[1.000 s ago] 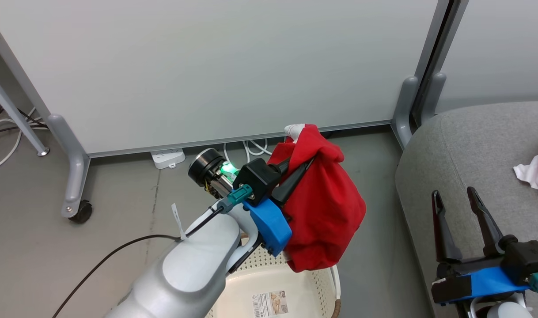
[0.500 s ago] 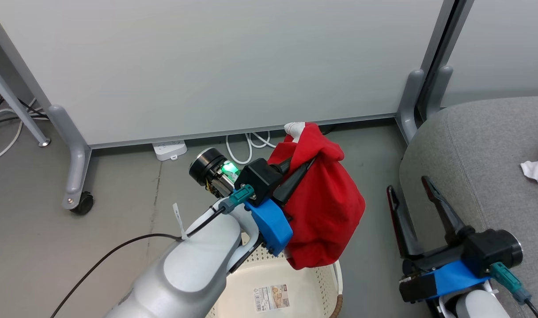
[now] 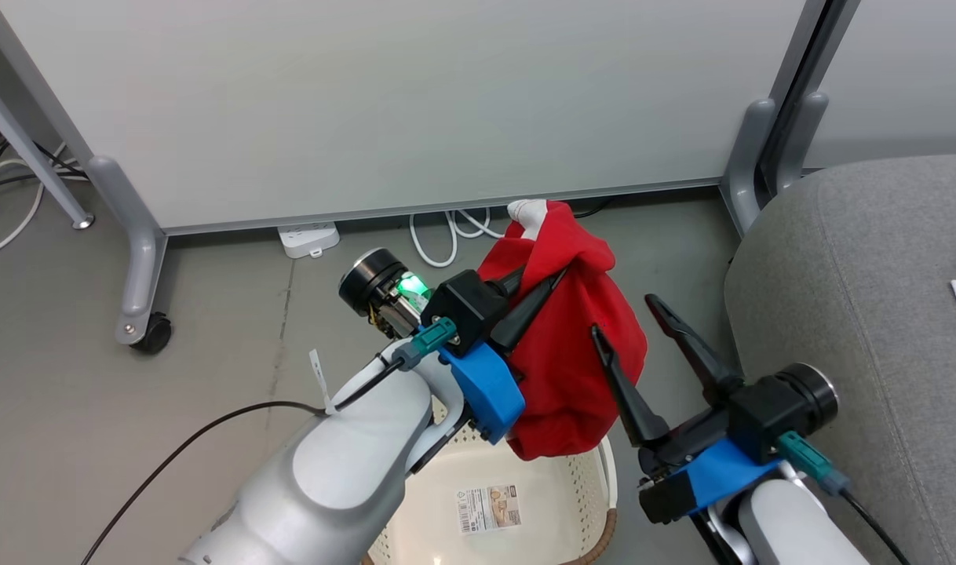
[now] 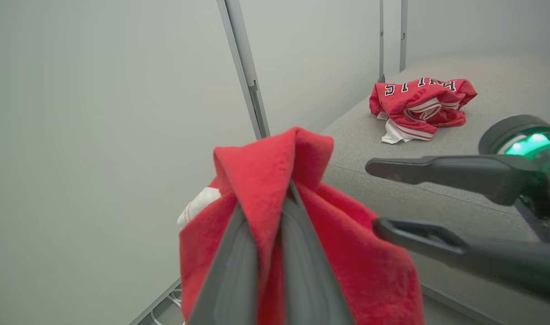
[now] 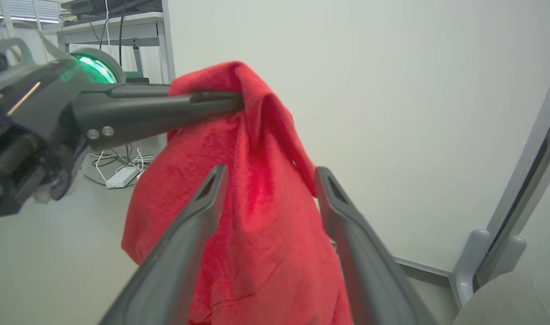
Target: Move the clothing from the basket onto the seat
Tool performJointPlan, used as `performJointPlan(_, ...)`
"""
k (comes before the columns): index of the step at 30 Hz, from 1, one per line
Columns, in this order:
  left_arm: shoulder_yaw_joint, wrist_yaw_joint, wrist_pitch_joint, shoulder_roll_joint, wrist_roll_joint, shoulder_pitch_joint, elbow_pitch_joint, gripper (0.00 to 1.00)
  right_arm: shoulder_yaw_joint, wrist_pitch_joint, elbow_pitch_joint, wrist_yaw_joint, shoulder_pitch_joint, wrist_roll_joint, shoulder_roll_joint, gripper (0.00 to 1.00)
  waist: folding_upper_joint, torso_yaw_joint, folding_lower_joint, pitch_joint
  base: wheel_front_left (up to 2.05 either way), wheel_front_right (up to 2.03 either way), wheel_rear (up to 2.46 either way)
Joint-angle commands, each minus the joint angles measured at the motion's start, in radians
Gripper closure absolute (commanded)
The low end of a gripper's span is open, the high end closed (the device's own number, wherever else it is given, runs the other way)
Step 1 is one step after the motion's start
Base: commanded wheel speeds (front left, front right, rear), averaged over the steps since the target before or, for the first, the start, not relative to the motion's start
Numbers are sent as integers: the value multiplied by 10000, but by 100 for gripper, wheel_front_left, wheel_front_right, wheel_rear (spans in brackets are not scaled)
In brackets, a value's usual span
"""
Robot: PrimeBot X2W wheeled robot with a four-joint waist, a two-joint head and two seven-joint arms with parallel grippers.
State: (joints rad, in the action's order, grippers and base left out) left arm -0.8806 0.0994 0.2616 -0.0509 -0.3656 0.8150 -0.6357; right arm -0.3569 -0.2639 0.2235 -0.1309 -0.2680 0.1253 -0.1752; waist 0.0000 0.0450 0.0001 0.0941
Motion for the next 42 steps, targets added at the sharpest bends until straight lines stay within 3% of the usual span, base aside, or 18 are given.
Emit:
performJointPlan(1, -15, -6, 51, -3, 65, 95, 49, 100, -118, -8, 133, 3, -216, -2, -56, 0, 0, 19, -1, 40, 0, 0, 0)
performJointPlan(20, -517, -163, 51, -2, -265, 413, 440, 100, -1096, -6, 3137, 3, -2291, -56, 94, 0, 0, 250, -1, 424, 0, 0, 0)
performJointPlan(21, -539, -171, 51, -4, -286, 422, 446, 100, -1115, -7, 3229, 3, -2329, -17, 123, 52, 0, 251, -1, 426, 0, 0, 0)
performJointPlan(22, -557, -182, 51, -4, -297, 431, 452, 100, -1136, -6, 3318, 3, -2386, 12, 144, 82, 0, 251, -1, 427, 0, 0, 0)
performJointPlan(23, -576, -176, 51, -5, -300, 435, 451, 100, -1155, -7, 3384, 3, -2426, 77, 166, 100, 0, 251, -1, 426, 0, 0, 0)
performJointPlan(42, -778, -228, 51, -3, -446, 295, 360, 100, -1205, -7, 3429, 3, -2284, 404, 179, 100, 0, 218, -1, 254, 0, 0, 0)
